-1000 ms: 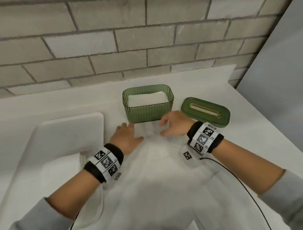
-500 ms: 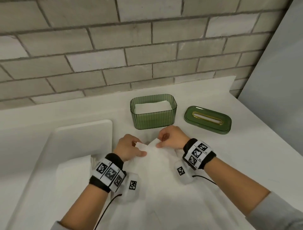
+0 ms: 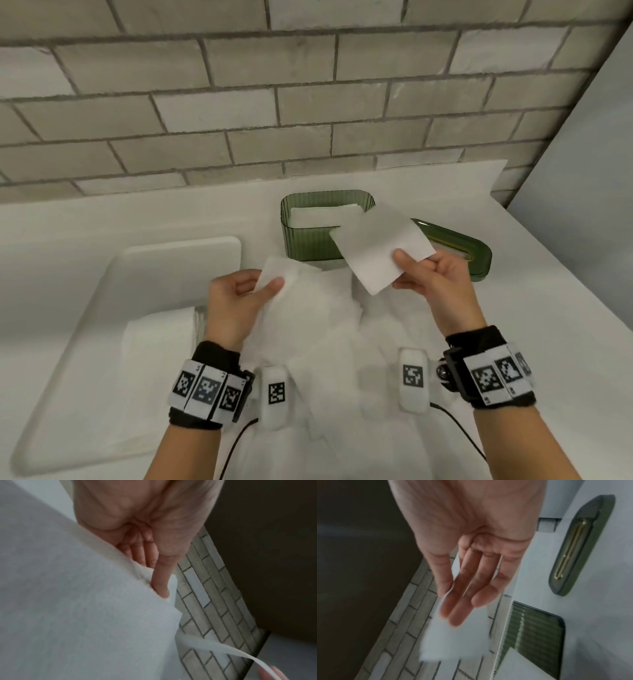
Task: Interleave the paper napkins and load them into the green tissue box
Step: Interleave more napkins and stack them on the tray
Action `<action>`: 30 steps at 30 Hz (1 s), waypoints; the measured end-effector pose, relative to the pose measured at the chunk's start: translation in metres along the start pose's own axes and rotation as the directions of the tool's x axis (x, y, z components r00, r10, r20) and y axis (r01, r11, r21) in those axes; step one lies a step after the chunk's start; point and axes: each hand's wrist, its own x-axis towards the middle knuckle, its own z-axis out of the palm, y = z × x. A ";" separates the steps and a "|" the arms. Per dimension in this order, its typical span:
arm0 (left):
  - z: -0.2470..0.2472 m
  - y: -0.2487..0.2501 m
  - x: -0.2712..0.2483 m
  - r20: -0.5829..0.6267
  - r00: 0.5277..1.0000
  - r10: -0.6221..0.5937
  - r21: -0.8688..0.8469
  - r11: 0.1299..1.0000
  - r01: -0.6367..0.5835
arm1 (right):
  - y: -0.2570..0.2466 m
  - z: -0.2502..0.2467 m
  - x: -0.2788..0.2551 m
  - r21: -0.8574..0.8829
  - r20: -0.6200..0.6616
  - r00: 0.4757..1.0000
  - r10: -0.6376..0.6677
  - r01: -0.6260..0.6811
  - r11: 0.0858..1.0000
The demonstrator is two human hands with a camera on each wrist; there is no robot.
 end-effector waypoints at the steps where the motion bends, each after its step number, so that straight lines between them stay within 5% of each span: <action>1: 0.000 0.007 0.000 -0.018 1.000 0.014 -0.050 0.999 -0.015 | -0.005 0.000 -0.001 -0.015 0.067 0.998 -0.009 0.010 1.000; 4: -0.001 0.023 0.000 -0.085 0.994 0.067 -0.164 0.983 -0.080 | -0.013 -0.003 -0.005 0.009 0.296 0.955 -0.033 0.032 0.999; 8: -0.006 0.034 -0.005 -0.057 0.995 0.080 -0.370 0.924 -0.095 | -0.019 -0.009 -0.009 0.154 0.417 0.908 -0.045 -0.022 0.988; 15: -0.006 0.013 -0.019 -0.128 0.989 0.075 -0.154 0.983 -0.094 | -0.023 -0.010 -0.016 0.005 0.275 0.961 -0.034 0.034 0.999; 21: -0.015 0.034 -0.037 -0.040 0.997 0.065 -0.413 0.907 -0.075 | -0.033 -0.015 -0.028 0.056 0.181 0.982 -0.057 0.047 0.997; 25: -0.011 0.035 -0.044 0.094 0.995 -0.015 -0.568 0.820 0.066 | -0.041 -0.020 -0.039 0.242 0.152 0.985 -0.077 0.039 0.970; 30: -0.003 0.007 -0.049 0.040 0.983 -0.178 -0.471 0.864 0.176 | -0.050 -0.028 -0.050 0.309 0.108 0.991 -0.084 0.047 0.950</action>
